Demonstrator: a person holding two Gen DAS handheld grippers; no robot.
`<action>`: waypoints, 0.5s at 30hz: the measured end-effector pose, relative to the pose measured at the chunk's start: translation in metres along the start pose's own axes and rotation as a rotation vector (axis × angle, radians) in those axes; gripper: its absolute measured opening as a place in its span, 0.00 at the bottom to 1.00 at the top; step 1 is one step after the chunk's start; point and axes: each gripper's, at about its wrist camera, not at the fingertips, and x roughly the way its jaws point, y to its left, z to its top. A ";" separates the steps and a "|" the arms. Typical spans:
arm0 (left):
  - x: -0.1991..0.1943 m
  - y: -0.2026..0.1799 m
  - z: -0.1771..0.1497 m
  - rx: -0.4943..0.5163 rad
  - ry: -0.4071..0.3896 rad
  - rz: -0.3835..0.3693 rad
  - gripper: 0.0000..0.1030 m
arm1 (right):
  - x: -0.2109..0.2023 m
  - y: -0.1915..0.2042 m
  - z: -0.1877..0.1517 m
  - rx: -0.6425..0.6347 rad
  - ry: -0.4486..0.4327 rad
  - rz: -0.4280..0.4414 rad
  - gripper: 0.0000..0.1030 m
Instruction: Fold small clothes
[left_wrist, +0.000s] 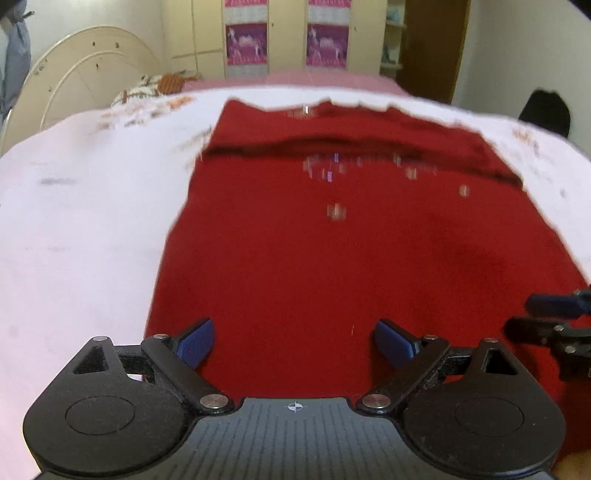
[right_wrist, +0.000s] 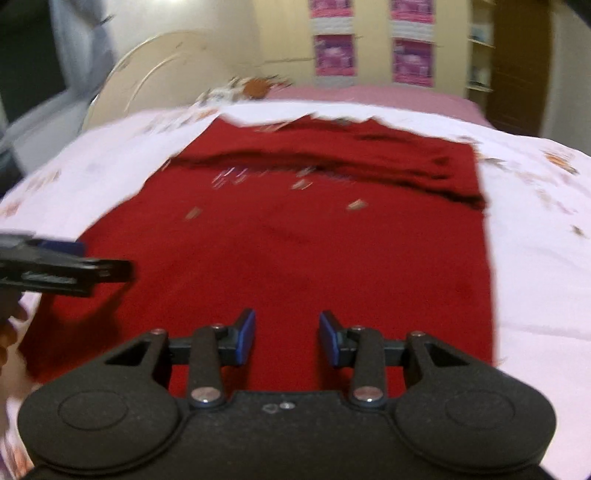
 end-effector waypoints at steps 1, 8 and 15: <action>0.000 0.000 -0.006 0.017 -0.005 0.006 0.90 | 0.000 0.000 -0.005 -0.009 0.011 -0.012 0.37; -0.026 0.010 -0.011 0.003 -0.003 -0.021 0.90 | -0.027 -0.014 -0.020 0.047 0.020 -0.104 0.38; -0.036 0.026 -0.047 0.054 0.027 -0.057 0.90 | -0.046 0.014 -0.049 0.071 0.033 -0.183 0.56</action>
